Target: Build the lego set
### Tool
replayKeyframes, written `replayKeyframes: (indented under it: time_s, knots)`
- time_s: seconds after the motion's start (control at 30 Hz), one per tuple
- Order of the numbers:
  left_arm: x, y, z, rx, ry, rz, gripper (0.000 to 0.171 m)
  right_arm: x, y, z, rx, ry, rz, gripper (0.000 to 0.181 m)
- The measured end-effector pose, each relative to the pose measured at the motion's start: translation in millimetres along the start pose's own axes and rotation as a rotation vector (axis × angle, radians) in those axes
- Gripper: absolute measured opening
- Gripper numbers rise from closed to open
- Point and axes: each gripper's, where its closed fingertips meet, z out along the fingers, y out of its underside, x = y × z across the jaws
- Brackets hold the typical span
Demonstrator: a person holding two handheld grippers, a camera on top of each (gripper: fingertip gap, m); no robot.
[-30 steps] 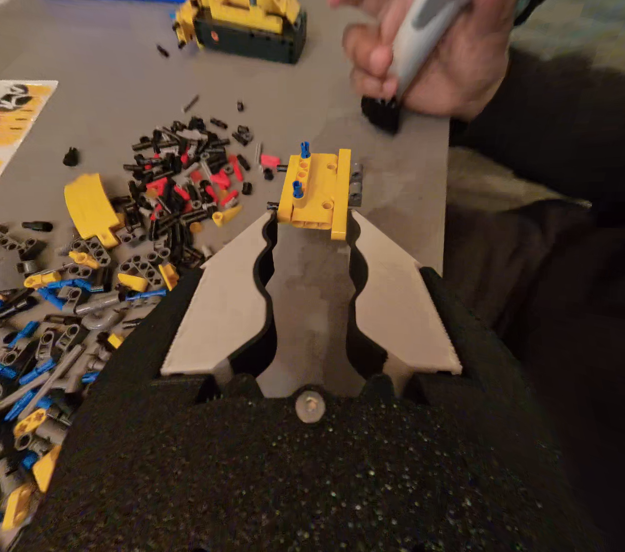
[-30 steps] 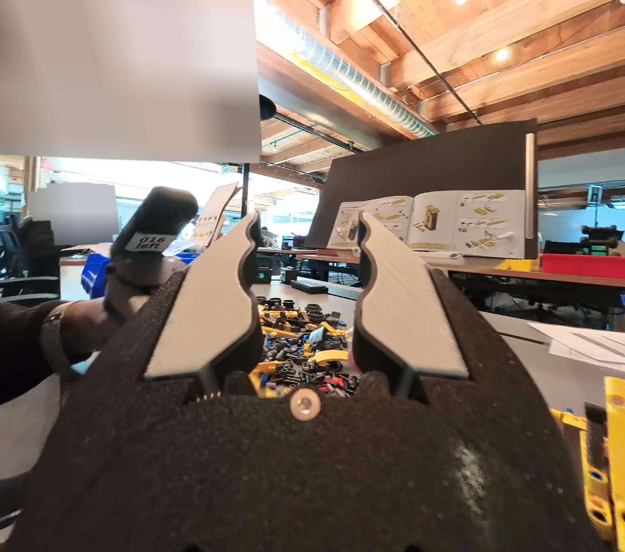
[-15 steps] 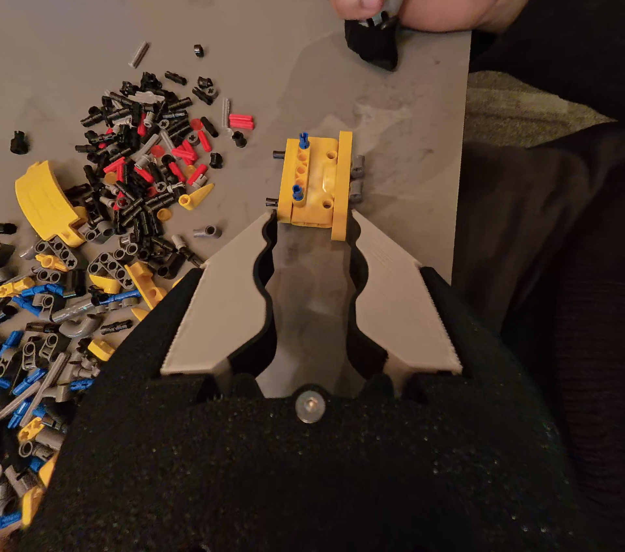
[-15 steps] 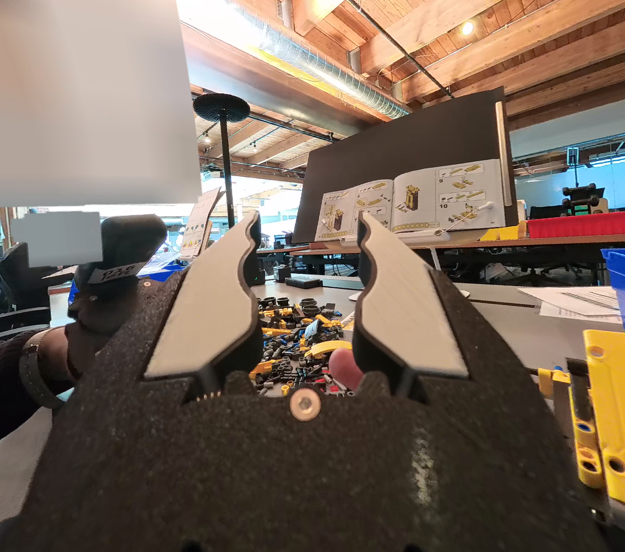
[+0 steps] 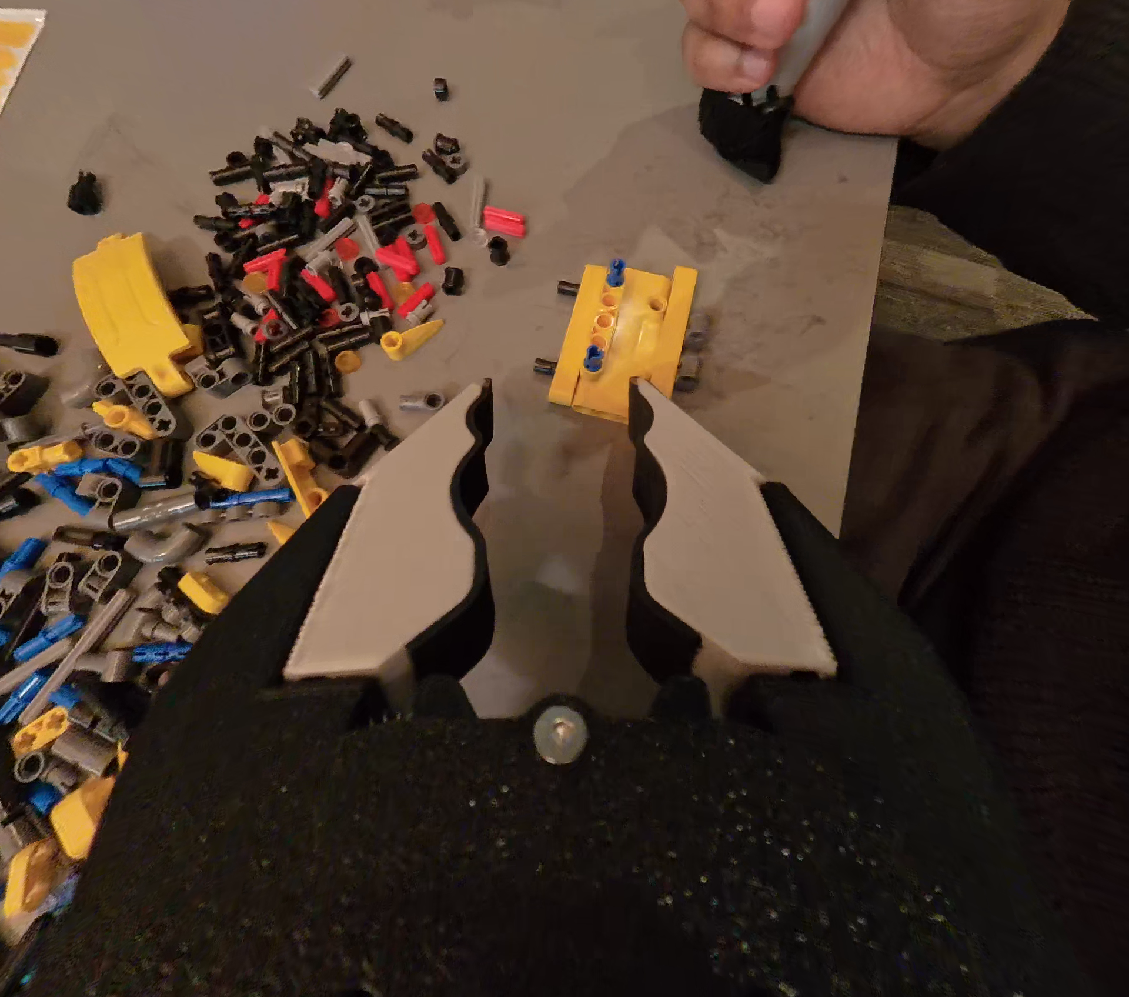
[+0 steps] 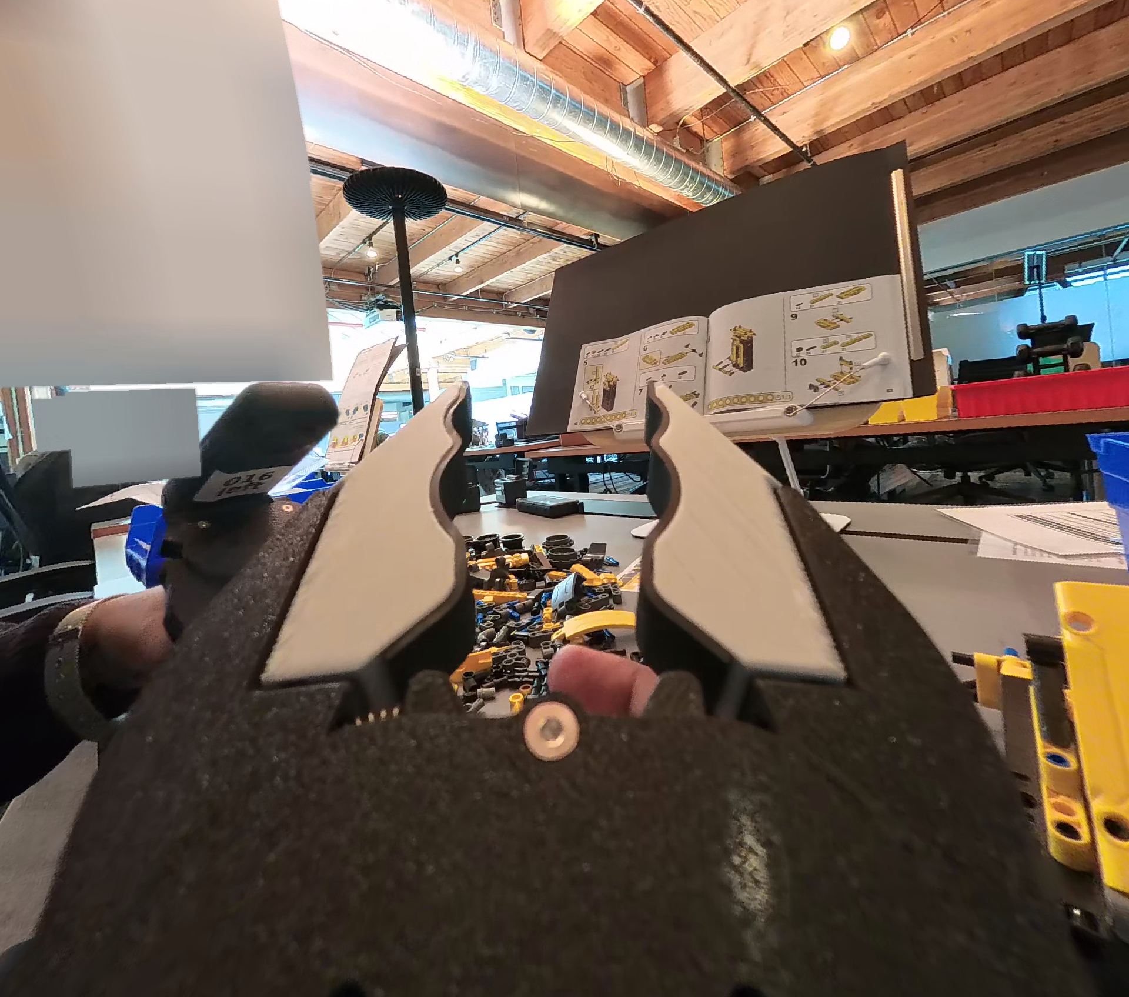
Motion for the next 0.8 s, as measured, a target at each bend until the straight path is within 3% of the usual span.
replayKeyframes:
  time_s: [0.27, 0.37, 0.6, 0.8]
  knots:
    - [-1, -8, -7, 0.07, 0.064, -0.073, 0.039, 3, 0, 1, 0.0, 0.003, 0.017, 0.057]
    - [3, -7, -7, 0.06, 0.075, -0.05, 0.02, 4, 0, 1, -0.001, 0.006, 0.022, 0.057]
    - [10, 1, 1, -0.007, 0.038, 0.05, 0.018, 6, 1, 1, 0.0, 0.009, 0.034, 0.056]
    - [8, 0, 0, 0.003, 0.038, 0.028, 0.004, 7, 1, 1, 0.002, 0.012, 0.04, 0.056]
